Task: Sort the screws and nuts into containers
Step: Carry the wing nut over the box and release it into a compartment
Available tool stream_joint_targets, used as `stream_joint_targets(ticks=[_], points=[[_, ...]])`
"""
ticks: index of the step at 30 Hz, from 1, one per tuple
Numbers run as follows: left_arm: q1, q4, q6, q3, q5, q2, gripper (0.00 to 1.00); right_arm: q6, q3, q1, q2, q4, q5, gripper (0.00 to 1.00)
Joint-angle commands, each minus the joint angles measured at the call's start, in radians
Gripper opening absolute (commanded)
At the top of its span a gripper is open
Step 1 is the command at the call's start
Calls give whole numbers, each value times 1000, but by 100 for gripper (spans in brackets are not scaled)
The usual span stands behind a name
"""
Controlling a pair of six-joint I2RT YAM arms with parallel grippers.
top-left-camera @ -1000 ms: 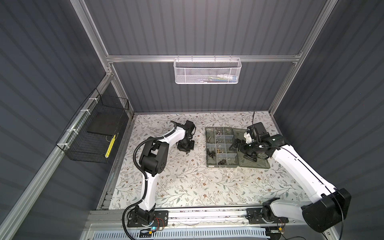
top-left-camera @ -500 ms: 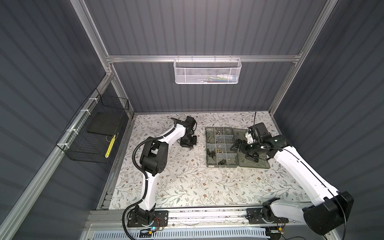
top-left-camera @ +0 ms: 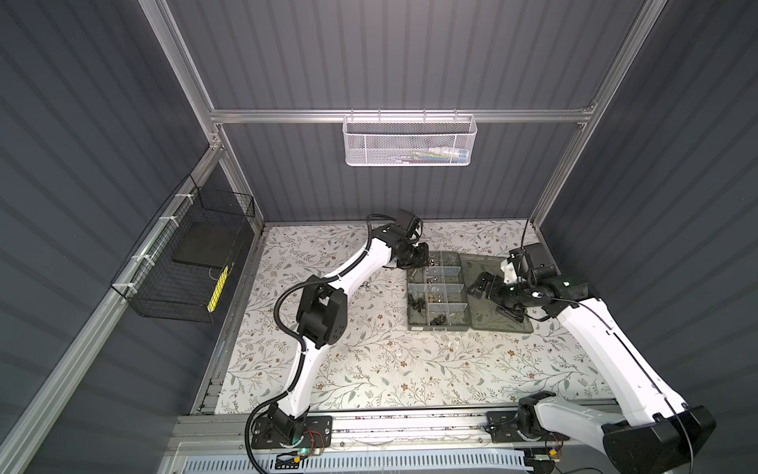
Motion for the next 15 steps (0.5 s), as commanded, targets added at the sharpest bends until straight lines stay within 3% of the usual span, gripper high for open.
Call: stream_joint_targets(ticks=[1, 9, 11, 15], points=[[-5, 81, -70, 28, 52, 59, 9, -4, -1, -14, -52, -57, 15, 99], [-12, 119, -90, 22, 20, 122, 21, 11, -36, -33, -114, -88, 19, 99], [-11, 103, -81, 41, 8, 118, 35, 17, -42, -33, -118, -85, 18, 99], [-7, -18, 0, 88, -78, 56, 43, 26, -55, -33, -109, -59, 3, 99]])
